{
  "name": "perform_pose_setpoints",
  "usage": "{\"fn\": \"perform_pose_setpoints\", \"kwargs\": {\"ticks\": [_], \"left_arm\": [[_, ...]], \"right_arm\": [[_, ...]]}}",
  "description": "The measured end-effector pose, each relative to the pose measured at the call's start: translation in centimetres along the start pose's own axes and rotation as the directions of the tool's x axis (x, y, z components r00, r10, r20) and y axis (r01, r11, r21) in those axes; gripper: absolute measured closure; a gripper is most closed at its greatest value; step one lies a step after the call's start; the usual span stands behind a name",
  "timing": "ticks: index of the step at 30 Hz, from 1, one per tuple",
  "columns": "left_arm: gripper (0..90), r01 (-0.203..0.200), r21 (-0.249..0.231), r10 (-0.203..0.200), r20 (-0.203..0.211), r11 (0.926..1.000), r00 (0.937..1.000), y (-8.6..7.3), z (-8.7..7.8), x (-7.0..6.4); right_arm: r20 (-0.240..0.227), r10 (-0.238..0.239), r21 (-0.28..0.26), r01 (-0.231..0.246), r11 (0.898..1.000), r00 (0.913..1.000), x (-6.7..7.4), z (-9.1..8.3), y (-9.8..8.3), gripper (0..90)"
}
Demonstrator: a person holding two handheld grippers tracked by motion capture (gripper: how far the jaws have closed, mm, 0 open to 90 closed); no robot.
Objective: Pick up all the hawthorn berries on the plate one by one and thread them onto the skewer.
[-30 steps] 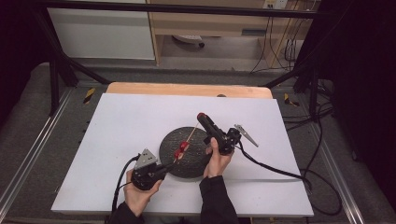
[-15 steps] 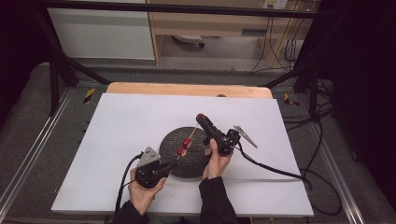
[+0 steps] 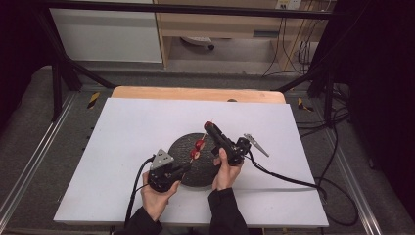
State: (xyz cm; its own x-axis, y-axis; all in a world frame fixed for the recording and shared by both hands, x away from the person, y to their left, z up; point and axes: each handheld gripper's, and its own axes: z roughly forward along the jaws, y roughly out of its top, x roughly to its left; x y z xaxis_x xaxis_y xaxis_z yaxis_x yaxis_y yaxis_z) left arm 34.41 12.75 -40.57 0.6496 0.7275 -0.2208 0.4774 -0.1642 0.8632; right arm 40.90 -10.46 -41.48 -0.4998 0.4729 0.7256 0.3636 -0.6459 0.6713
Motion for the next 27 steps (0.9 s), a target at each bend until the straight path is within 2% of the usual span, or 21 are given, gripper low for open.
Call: {"fn": "perform_pose_setpoints", "kwargs": {"ticks": [15,20,24,27], "left_arm": [[88.5,0.0,-0.001,0.0,0.002,1.0,1.0,0.6,1.0,0.5],[88.7,-0.004,0.001,0.004,0.004,1.0,1.0,0.5,0.9,0.7],[88.7,-0.001,0.008,0.001,0.004,1.0,1.0,0.3,0.7,1.1],[88.7,0.001,0.015,-0.001,-0.002,0.9999,1.0,0.0,0.5,1.6]], "right_arm": [[0.008,-0.023,0.044,0.023,0.999,0.9997,0.0,-0.3,-0.9,63.6],[0.017,-0.059,0.074,0.058,0.996,0.9981,0.1,-0.5,-0.7,62.1],[0.018,-0.093,0.094,0.091,0.991,0.9955,0.3,-0.7,-0.3,55.4],[0.03,-0.143,0.113,0.139,0.984,0.9893,0.6,-0.9,0.4,48.8]]}}
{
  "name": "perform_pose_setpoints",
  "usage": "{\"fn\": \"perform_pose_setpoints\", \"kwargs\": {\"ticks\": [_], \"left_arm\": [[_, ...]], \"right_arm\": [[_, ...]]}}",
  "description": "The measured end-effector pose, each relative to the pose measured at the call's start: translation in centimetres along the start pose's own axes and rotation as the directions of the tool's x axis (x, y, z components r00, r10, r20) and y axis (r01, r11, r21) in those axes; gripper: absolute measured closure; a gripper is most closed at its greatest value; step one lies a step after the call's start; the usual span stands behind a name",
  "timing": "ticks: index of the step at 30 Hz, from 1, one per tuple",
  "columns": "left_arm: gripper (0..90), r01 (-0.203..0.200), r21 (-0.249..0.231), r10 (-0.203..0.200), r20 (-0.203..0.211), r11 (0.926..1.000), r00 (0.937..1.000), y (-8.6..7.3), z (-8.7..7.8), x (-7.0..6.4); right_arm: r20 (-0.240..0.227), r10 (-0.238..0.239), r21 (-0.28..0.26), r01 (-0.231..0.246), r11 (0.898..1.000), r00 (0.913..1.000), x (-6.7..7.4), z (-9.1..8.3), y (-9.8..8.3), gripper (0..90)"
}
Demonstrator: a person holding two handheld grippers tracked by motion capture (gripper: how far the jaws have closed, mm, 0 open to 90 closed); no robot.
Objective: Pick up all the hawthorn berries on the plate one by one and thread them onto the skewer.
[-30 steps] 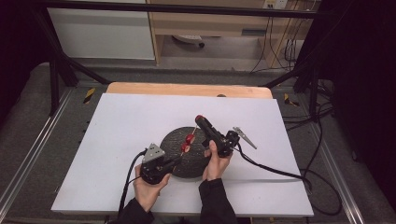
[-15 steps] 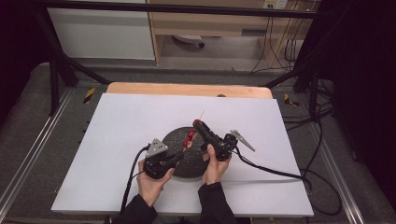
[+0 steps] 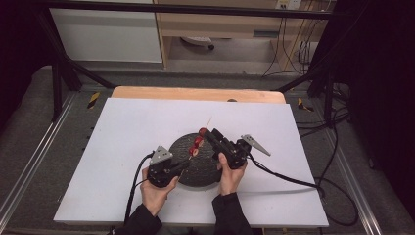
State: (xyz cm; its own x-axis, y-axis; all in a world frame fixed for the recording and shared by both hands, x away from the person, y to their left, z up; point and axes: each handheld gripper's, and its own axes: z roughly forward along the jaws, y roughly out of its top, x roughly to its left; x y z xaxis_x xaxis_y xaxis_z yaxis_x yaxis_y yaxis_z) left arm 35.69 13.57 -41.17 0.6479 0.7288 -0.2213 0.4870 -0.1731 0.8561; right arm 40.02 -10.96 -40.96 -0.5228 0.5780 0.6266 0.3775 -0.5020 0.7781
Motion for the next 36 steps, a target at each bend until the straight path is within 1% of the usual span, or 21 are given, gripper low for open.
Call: {"fn": "perform_pose_setpoints", "kwargs": {"ticks": [2,4,5,7,8,9,11,13,15,17,19,20,21,23,25,28,30,31,32,33,36], "left_arm": [[88.6,-0.001,0.004,0.001,-0.006,1.0,1.0,-0.1,-0.2,0.4],[88.7,-0.003,0.01,0.003,-0.006,0.9999,1.0,-0.2,-0.4,0.7],[88.6,-0.003,0.014,0.003,-0.004,0.9999,1.0,-0.3,-0.6,0.8],[88.6,-0.009,0.02,0.009,-0.005,0.9998,0.9999,-0.3,-0.8,1.0],[88.6,-0.011,0.023,0.011,-0.004,0.9997,0.9999,-0.3,-1.0,1.1],[88.6,-0.016,0.025,0.016,-0.006,0.9996,0.9999,-0.3,-1.2,1.2],[88.6,-0.017,0.028,0.017,-0.003,0.9995,0.9998,-0.3,-1.5,1.4],[88.6,-0.019,0.032,0.019,-0.001,0.9993,0.9998,-0.2,-1.8,1.6],[88.6,-0.02,0.035,0.02,0.0,0.9992,0.9998,0.0,-2.2,1.9],[88.6,-0.024,0.041,0.024,0.0,0.9989,0.9997,0.2,-2.6,2.1],[88.5,-0.029,0.047,0.029,-0.001,0.9985,0.9996,0.4,-2.8,2.3],[88.5,-0.03,0.048,0.03,-0.002,0.9984,0.9996,0.5,-2.9,2.4],[88.5,-0.032,0.054,0.032,-0.002,0.9981,0.9995,0.6,-3.0,2.5],[88.5,-0.038,0.063,0.038,0.0,0.9973,0.9993,0.8,-3.1,2.6],[88.5,-0.044,0.073,0.044,-0.001,0.9964,0.999,1.0,-3.1,2.7],[88.5,-0.058,0.09,0.059,-0.004,0.9942,0.9983,1.3,-3.1,2.8],[88.5,-0.064,0.099,0.064,-0.004,0.9931,0.9979,1.5,-3.0,2.8],[88.5,-0.067,0.106,0.067,-0.001,0.9921,0.9977,1.7,-2.9,2.8],[88.5,-0.073,0.117,0.074,0.0,0.9904,0.9973,1.8,-2.9,2.8],[88.5,-0.077,0.128,0.078,0.001,0.9888,0.997,1.9,-2.8,2.8],[88.5,-0.078,0.14,0.079,0.002,0.987,0.9969,2.1,-2.5,2.8]], "right_arm": [[0.011,-0.039,0.036,0.039,0.999,0.9992,-0.1,-0.1,0.4,41.3],[0.024,-0.081,0.079,0.079,0.994,0.9964,-0.2,-0.3,0.6,35.8],[0.028,-0.09,0.108,0.087,0.99,0.9955,-0.3,-0.3,0.7,33.0],[0.037,-0.133,0.161,0.126,0.979,0.9904,-0.6,-0.3,0.9,26.6],[0.041,-0.143,0.181,0.133,0.974,0.9889,-0.6,-0.3,0.9,23.5],[0.043,-0.165,0.213,0.152,0.965,0.9854,-0.8,-0.3,0.9,20.6],[0.046,-0.189,0.258,0.172,0.951,0.9808,-0.9,-0.4,1.0,15.6],[0.043,-0.223,0.309,0.199,0.93,0.9739,-1.2,-0.5,1.0,11.9],[0.038,-0.261,0.357,0.231,0.905,0.9645,-1.4,-0.7,1.0,7.4],[0.032,-0.28,0.4,0.244,0.883,0.9595,-1.8,-1.0,1.0,6.3],[0.02,-0.306,0.444,0.265,0.856,0.9519,-2.2,-1.4,1.1,5.0],[0.016,-0.316,0.457,0.274,0.846,0.9487,-2.3,-1.6,1.1,3.9],[0.012,-0.324,0.478,0.279,0.833,0.9461,-2.4,-1.8,1.1,2.7],[0.002,-0.358,0.522,0.305,0.796,0.9336,-2.7,-2.2,1.1,1.5],[0.0,-0.393,0.559,0.326,0.763,0.9195,-3.0,-2.7,1.1,0.5],[-0.001,-0.414,0.585,0.337,0.738,0.9101,-3.5,-3.4,1.1,0.5],[0.002,-0.435,0.611,0.343,0.714,0.9004,-3.9,-4.0,1.1,0.4],[0.009,-0.439,0.619,0.34,0.708,0.8983,-4.0,-4.2,1.1,0.5],[0.013,-0.452,0.63,0.344,0.696,0.8919,-4.3,-4.6,1.1,0.5],[0.011,-0.458,0.632,0.348,0.693,0.889,-4.5,-4.9,1.1,0.5],[0.0,-0.45,0.634,0.348,0.69,0.8929,-5.2,-6.0,1.2,0.5]]}}
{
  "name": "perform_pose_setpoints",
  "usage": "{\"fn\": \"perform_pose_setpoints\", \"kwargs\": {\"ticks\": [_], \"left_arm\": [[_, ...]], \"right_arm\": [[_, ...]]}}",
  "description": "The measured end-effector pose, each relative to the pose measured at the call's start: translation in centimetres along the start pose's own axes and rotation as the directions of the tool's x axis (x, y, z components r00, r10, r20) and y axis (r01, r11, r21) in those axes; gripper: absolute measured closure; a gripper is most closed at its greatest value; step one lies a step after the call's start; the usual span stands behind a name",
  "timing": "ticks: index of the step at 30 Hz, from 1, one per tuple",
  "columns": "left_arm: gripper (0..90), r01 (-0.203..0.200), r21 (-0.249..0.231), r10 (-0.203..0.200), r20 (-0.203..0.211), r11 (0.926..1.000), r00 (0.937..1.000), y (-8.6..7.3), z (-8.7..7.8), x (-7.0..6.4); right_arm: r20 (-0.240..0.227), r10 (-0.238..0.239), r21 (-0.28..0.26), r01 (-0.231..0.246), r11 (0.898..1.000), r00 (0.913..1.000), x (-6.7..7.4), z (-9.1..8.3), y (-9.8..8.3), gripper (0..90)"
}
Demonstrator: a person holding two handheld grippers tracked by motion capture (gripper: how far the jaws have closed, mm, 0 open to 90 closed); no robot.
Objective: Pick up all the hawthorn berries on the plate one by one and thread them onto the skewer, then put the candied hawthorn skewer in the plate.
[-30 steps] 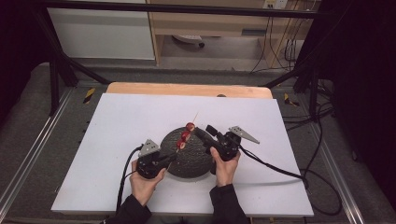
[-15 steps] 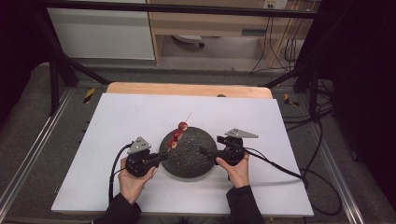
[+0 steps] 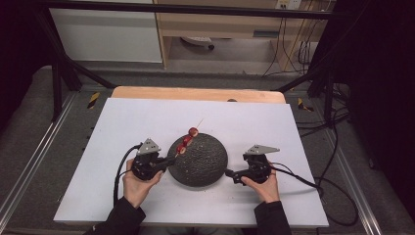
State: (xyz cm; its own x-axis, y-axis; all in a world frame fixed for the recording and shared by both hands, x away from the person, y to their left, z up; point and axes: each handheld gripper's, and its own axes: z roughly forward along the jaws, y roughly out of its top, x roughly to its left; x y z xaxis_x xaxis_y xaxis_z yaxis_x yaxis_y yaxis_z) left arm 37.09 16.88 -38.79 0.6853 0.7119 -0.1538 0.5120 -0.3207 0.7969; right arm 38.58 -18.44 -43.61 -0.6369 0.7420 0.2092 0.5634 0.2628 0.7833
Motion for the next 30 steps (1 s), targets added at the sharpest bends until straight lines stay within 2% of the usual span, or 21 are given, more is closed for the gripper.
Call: {"fn": "perform_pose_setpoints", "kwargs": {"ticks": [4,8,13,18,25,30], "left_arm": [[88.5,-0.01,0.025,0.01,0.002,0.9996,0.9999,0.4,0.4,-0.1],[88.5,-0.018,0.04,0.018,0.001,0.999,0.9998,0.8,0.8,-0.3],[88.5,-0.029,0.07,0.03,-0.005,0.9971,0.9995,1.1,1.5,-0.4],[88.5,-0.024,0.101,0.025,-0.016,0.9947,0.9995,1.1,2.1,-0.5],[88.5,-0.026,0.155,0.03,-0.022,0.9876,0.9993,0.9,3.3,-0.8],[88.5,-0.027,0.207,0.034,-0.032,0.978,0.9989,0.3,4.4,-1.4]], "right_arm": [[0.012,-0.013,0.024,0.013,1.0,0.9998,-0.8,-0.9,-1.0,0.5],[0.006,-0.023,0.018,0.023,1.0,0.9997,-1.5,-1.8,-1.9,0.5],[0.021,-0.004,0.029,0.004,1.0,0.9998,-2.4,-2.9,-3.0,0.5],[0.024,-0.002,0.034,0.001,0.999,0.9997,-3.0,-3.5,-3.9,0.5],[0.038,0.002,0.038,-0.004,0.999,0.9993,-3.4,-3.9,-4.7,0.5],[0.04,0.005,0.036,-0.006,0.999,0.9992,-3.5,-4.0,-4.9,0.5]]}}
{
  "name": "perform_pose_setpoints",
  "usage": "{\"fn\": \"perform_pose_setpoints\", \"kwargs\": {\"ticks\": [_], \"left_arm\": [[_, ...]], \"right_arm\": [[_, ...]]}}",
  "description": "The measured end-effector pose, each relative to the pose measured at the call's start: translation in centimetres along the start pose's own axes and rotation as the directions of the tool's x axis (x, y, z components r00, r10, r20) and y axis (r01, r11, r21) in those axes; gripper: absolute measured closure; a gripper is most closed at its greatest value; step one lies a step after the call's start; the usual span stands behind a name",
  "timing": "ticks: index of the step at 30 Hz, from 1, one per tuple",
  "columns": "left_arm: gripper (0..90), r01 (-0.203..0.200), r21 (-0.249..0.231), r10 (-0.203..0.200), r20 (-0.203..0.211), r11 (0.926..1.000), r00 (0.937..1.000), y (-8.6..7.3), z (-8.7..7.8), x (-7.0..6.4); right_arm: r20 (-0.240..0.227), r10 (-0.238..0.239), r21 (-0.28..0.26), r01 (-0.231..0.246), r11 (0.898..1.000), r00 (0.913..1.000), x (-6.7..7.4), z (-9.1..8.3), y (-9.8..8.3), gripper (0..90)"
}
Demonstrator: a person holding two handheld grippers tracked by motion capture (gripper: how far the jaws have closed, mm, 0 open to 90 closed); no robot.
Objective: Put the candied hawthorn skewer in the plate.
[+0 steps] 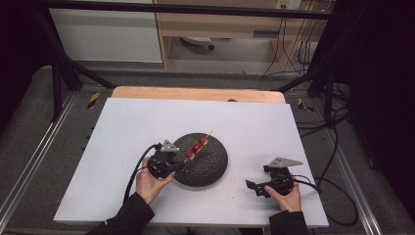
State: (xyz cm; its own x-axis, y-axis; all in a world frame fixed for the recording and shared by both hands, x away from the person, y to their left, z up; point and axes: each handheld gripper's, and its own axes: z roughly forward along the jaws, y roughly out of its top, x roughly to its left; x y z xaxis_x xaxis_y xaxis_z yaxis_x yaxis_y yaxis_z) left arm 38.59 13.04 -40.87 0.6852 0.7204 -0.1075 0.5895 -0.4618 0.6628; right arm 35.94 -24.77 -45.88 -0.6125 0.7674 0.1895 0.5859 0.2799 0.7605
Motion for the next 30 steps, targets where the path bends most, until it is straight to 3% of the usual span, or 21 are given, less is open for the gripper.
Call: {"fn": "perform_pose_setpoints", "kwargs": {"ticks": [11,24,30], "left_arm": [[88.5,0.013,0.077,-0.01,-0.042,0.9969,0.9991,0.0,1.8,-0.2],[88.2,0.011,0.098,-0.005,-0.067,0.9951,0.9977,0.2,2.3,-0.5],[87.5,0.005,0.1,0.001,-0.059,0.995,0.9983,0.2,2.3,-0.4]], "right_arm": [[-0.002,0.005,-0.007,-0.005,1.0,1.0,-0.1,-0.3,0.0,0.5],[0.002,0.003,-0.007,-0.003,1.0,1.0,-0.1,-0.3,-0.1,0.5],[0.002,0.004,-0.007,-0.004,1.0,1.0,-0.1,-0.3,-0.1,0.5]]}}
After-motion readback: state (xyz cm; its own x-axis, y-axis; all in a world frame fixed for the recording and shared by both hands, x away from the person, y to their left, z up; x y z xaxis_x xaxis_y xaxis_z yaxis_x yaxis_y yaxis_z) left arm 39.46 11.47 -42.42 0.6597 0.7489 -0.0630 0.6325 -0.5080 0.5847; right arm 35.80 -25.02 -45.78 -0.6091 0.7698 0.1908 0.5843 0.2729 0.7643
